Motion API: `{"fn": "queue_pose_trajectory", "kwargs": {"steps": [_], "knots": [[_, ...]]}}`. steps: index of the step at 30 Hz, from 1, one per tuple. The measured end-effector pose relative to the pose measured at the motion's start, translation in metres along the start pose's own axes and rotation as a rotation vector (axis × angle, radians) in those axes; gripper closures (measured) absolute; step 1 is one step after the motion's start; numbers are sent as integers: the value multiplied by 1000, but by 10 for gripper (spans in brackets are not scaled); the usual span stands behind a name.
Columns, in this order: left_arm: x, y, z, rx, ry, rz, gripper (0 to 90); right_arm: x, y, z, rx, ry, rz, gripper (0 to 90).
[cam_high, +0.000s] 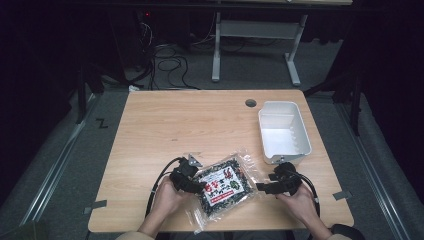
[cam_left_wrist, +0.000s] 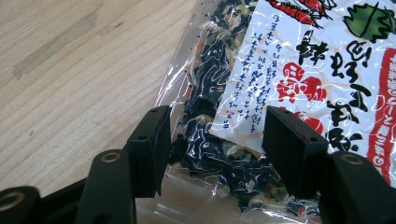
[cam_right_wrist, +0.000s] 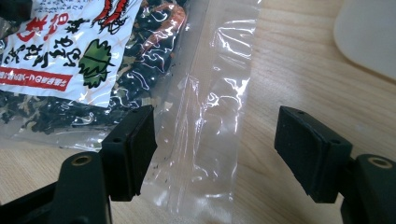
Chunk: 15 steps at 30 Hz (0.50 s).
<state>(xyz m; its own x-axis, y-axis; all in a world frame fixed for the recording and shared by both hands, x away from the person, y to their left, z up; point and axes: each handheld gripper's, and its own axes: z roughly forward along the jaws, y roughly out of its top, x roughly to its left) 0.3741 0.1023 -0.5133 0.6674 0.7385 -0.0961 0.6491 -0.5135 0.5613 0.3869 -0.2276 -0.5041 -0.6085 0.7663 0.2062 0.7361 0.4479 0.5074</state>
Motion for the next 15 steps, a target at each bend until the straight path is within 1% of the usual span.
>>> {"fn": "queue_pose_trajectory", "kwargs": {"steps": [4,6,8,12,15], "knots": [[-1,0,0,0,-1,3,424,-3,1,1,16,19,31,283],[-1,1,0,1,-3,4,424,-5,1,1,26,25,36,275],[-1,1,1,2,-6,7,424,-7,1,0,22,30,39,275],[-3,2,2,0,-13,10,425,-8,1,-6,-5,33,42,277],[-4,3,3,0,-14,15,425,-7,2,-8,-3,29,40,274]]}}
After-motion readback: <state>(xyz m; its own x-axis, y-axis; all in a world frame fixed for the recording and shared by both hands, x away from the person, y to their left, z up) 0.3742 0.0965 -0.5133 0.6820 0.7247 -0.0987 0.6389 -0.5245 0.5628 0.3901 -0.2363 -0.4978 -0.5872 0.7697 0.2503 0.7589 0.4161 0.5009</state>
